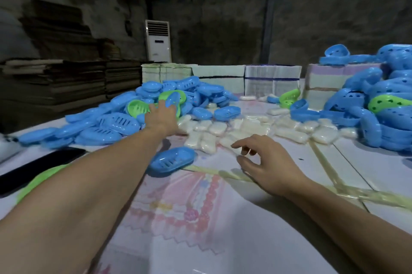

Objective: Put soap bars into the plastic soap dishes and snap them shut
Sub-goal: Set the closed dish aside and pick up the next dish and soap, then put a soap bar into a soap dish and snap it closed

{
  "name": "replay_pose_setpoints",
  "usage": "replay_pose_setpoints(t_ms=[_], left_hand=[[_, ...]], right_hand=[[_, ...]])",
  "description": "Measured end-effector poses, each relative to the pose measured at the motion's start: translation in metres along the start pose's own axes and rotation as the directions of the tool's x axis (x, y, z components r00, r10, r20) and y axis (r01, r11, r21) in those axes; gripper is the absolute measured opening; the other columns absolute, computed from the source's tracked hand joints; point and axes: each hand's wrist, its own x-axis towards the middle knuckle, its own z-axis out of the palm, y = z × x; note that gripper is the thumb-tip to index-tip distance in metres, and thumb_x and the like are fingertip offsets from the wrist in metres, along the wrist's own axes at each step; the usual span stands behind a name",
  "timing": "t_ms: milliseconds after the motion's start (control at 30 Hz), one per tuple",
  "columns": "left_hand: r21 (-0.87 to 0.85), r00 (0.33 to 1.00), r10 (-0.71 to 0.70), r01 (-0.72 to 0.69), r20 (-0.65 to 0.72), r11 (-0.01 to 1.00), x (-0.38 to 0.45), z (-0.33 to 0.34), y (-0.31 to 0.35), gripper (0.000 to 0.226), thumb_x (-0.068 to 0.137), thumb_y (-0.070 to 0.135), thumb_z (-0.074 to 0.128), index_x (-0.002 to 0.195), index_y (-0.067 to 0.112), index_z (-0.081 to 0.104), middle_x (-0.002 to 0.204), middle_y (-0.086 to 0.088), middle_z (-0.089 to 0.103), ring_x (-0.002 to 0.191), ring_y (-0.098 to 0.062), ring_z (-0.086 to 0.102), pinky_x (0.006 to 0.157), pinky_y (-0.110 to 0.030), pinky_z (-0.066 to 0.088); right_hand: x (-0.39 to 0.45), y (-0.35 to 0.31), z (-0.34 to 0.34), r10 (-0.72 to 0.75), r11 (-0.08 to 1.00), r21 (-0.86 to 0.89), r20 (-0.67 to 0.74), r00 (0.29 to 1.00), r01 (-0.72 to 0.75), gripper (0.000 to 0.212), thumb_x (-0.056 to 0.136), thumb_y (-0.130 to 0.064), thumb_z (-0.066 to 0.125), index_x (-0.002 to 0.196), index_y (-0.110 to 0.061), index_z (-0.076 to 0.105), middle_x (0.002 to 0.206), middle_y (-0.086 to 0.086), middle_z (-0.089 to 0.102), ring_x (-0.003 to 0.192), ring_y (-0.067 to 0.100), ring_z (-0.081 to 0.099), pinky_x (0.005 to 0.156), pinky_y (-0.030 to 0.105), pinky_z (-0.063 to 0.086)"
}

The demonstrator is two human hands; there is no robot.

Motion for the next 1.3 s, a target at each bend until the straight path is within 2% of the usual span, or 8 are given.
replay_pose_setpoints(t_ms=[267, 600, 733, 867, 967, 1100, 1200, 1300], left_hand=[[0.483, 0.989, 0.035, -0.102, 0.146, 0.870, 0.034, 0.021, -0.040, 0.059, 0.097, 0.016, 0.053, 0.150, 0.025, 0.029, 0.144, -0.011, 0.048, 0.138, -0.035, 0.036, 0.106, -0.049, 0.035], [0.610, 0.952, 0.296, -0.193, -0.071, 0.768, 0.037, 0.016, -0.053, 0.036, 0.096, 0.014, 0.052, 0.131, 0.021, 0.049, 0.119, -0.002, 0.064, 0.115, -0.028, 0.056, 0.095, -0.042, 0.041], [0.444, 0.899, 0.386, -0.266, -0.206, 0.856, 0.032, -0.011, -0.030, 0.030, 0.096, 0.010, 0.050, 0.123, 0.019, 0.058, 0.114, -0.003, 0.066, 0.108, -0.030, 0.060, 0.083, -0.040, 0.037], [-0.154, 0.888, 0.222, -0.305, -0.403, 0.940, 0.004, -0.031, 0.010, 0.020, 0.093, 0.016, 0.049, 0.108, 0.019, 0.062, 0.094, 0.003, 0.064, 0.083, -0.026, 0.056, 0.062, -0.034, 0.035], [-0.710, 0.972, 0.017, -0.182, -0.233, 0.680, -0.028, -0.042, 0.050, 0.014, 0.091, 0.015, 0.049, 0.088, 0.026, 0.057, 0.076, 0.005, 0.061, 0.067, -0.018, 0.056, 0.057, -0.030, 0.041], [-0.972, 0.990, -0.043, 0.139, 0.133, 0.189, -0.059, -0.041, 0.093, 0.019, 0.094, 0.003, 0.041, 0.086, 0.011, 0.055, 0.079, -0.010, 0.058, 0.060, -0.022, 0.058, 0.059, -0.028, 0.047], [-0.828, 0.908, 0.099, 0.414, 0.408, -0.378, -0.083, -0.040, 0.109, 0.021, 0.097, 0.002, 0.040, 0.095, 0.005, 0.060, 0.082, -0.014, 0.061, 0.056, -0.023, 0.061, 0.053, -0.031, 0.054], [-0.631, 0.878, 0.200, 0.455, 0.435, -0.628, -0.091, -0.033, 0.112, 0.033, 0.101, 0.008, 0.038, 0.128, 0.005, 0.056, 0.121, -0.023, 0.061, 0.092, -0.036, 0.061, 0.067, -0.052, 0.054]], right_hand=[[0.002, 0.008, 0.003, -0.020, 1.000, -0.018, 0.054, 0.998, 0.021, 0.027, 0.092, -0.032, 0.063, 0.119, -0.038, 0.063, 0.091, -0.025, 0.053, 0.094, 0.002, 0.045, 0.079, 0.006, 0.030], [0.002, 0.011, 0.001, 0.036, 0.999, 0.036, 0.039, 0.999, -0.037, 0.027, 0.091, -0.030, 0.064, 0.115, -0.041, 0.063, 0.094, -0.020, 0.058, 0.096, 0.002, 0.048, 0.077, 0.008, 0.032], [-0.001, 0.012, -0.004, 0.080, 0.994, 0.070, 0.021, 0.997, -0.081, 0.026, 0.090, -0.025, 0.065, 0.112, -0.040, 0.065, 0.094, -0.018, 0.059, 0.096, 0.004, 0.051, 0.077, 0.008, 0.033], [-0.003, 0.014, -0.009, 0.123, 0.987, 0.104, -0.033, 0.992, -0.119, 0.026, 0.089, -0.020, 0.066, 0.106, -0.040, 0.065, 0.093, -0.016, 0.061, 0.092, 0.006, 0.054, 0.077, 0.018, 0.036], [-0.004, 0.020, -0.011, 0.178, 0.976, 0.138, -0.075, 0.981, -0.166, 0.025, 0.088, -0.019, 0.065, 0.105, -0.038, 0.066, 0.091, -0.015, 0.063, 0.091, 0.006, 0.054, 0.078, 0.024, 0.037], [-0.005, 0.028, -0.012, 0.222, 0.970, 0.129, -0.107, 0.969, -0.208, 0.025, 0.086, -0.019, 0.067, 0.104, -0.037, 0.066, 0.088, -0.013, 0.064, 0.088, 0.005, 0.054, 0.077, 0.024, 0.038], [-0.005, 0.034, -0.013, 0.249, 0.966, 0.107, -0.110, 0.962, -0.237, 0.027, 0.084, -0.019, 0.069, 0.106, -0.034, 0.068, 0.089, -0.013, 0.062, 0.087, 0.005, 0.053, 0.077, 0.024, 0.036], [-0.003, 0.039, -0.012, 0.268, 0.963, 0.065, -0.110, 0.957, -0.262, 0.028, 0.085, -0.023, 0.069, 0.111, -0.033, 0.068, 0.091, -0.015, 0.061, 0.089, 0.008, 0.051, 0.077, 0.023, 0.034]])
